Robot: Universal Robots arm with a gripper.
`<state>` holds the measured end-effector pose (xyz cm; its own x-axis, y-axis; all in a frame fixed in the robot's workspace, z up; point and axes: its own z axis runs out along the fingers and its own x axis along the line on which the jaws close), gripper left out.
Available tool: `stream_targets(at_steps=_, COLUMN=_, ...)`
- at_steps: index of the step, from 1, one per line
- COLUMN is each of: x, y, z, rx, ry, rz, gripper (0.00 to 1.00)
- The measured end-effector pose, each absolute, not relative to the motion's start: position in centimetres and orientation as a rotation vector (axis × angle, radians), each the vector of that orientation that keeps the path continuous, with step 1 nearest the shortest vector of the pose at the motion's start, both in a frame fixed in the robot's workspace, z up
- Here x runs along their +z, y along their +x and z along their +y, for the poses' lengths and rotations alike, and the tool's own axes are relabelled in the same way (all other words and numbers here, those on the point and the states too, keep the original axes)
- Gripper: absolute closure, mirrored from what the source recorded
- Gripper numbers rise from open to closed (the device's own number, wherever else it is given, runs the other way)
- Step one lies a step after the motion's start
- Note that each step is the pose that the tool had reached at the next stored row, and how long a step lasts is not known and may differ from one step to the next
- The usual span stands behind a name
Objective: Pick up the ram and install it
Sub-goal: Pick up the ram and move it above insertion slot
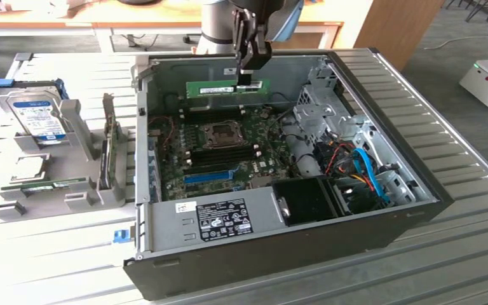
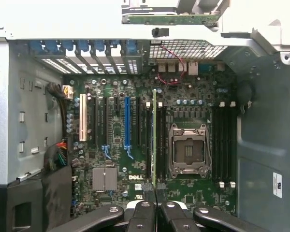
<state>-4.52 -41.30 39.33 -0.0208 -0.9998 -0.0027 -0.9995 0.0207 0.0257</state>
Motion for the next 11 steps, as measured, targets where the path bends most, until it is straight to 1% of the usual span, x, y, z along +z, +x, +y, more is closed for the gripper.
stream_targets(at_steps=11, x=39.04, y=-4.49, z=-41.30, rx=-0.032, ry=2.187, rz=-2.233, gripper=0.88)
